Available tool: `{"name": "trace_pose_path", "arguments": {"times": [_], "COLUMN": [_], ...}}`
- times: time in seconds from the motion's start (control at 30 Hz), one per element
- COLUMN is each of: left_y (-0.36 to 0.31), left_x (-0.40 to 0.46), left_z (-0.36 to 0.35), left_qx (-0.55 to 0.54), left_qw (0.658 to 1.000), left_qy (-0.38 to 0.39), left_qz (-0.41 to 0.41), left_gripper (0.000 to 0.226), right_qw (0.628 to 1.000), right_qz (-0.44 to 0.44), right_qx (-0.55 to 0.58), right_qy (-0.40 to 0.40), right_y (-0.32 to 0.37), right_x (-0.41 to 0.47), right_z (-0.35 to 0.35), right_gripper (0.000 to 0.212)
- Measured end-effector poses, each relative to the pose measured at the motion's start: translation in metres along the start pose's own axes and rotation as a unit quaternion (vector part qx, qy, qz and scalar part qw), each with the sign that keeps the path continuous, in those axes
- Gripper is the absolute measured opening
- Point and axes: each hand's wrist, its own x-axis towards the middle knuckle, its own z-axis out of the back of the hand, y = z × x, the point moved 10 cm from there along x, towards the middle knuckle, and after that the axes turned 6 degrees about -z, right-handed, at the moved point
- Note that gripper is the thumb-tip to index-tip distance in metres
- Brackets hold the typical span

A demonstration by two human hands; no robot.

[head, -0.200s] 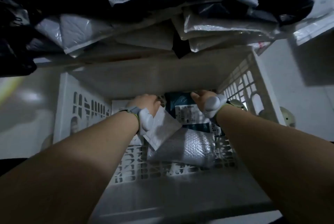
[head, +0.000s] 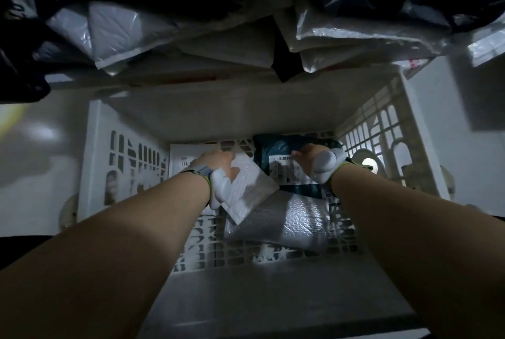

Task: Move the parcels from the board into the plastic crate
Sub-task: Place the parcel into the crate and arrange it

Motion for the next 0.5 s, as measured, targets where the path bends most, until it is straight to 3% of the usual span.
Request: {"name": "trace_pose_path", "arguments": {"times": [0.07, 0.23, 0.5], "left_y": [0.012, 0.036, 0.048], "left_x": [0.003, 0.007, 0.013], "left_z": [-0.015, -0.042, -0.047], "left_qx": [0.006, -0.015, -0.057], "left_qw": [0.999, 0.996, 0.995], "left_qy": [0.028, 0.066, 0.051], "left_qz": [0.017, 0.050, 0.067], "left_gripper": [0.058, 0.074, 0.085], "right_qw": [0.997, 0.986, 0.988], "right_qz": [-0.001, -0.007, 0.039], "right_qx": [0.074, 0.162, 0.115], "right_qy": [0.013, 0.031, 0.091], "right_y": [0.003, 0.005, 0.022], "right_x": [0.011, 0.022, 0.012], "right_z": [-0.013, -0.031, -0.056], "right_gripper": [0.045, 0.046, 0.040]}}
